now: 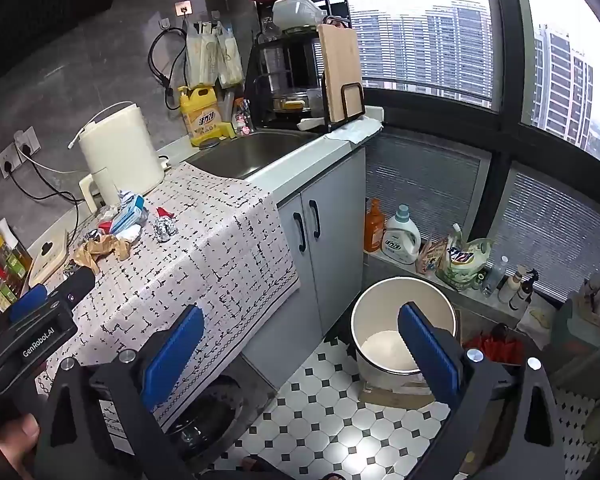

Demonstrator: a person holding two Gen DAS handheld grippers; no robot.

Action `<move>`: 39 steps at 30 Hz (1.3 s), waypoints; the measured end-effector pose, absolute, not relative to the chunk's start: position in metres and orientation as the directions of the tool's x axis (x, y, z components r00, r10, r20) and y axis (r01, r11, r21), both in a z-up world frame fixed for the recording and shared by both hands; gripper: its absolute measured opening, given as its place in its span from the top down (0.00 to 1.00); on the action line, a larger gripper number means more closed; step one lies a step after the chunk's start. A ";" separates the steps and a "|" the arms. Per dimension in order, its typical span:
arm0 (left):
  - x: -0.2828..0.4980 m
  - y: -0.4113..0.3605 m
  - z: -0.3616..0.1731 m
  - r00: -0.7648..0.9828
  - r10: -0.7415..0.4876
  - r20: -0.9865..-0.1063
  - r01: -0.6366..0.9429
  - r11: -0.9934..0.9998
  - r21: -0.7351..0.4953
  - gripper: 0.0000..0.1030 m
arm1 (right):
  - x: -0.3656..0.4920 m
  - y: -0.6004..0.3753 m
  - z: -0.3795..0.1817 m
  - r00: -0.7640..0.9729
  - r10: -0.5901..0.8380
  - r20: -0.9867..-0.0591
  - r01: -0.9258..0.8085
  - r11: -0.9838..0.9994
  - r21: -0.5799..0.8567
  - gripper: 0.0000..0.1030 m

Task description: Collect trash

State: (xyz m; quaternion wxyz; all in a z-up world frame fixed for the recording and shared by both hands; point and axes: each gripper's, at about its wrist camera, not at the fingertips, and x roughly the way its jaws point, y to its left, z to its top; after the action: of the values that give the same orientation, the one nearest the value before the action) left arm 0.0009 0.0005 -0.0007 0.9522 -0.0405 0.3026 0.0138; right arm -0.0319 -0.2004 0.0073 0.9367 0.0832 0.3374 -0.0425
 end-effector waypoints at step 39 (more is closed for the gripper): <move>-0.006 -0.005 0.008 0.835 0.018 -0.551 -0.049 0.998 -0.042 0.06 | -0.032 -0.204 0.016 0.781 -0.022 -0.624 0.120 0.986 0.115 0.08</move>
State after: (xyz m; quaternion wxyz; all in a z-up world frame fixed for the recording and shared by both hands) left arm -0.0056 -0.0047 0.0082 0.9574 -0.0275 0.2870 0.0176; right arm -0.0315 -0.2038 0.0159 0.9408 0.0745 0.3285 -0.0377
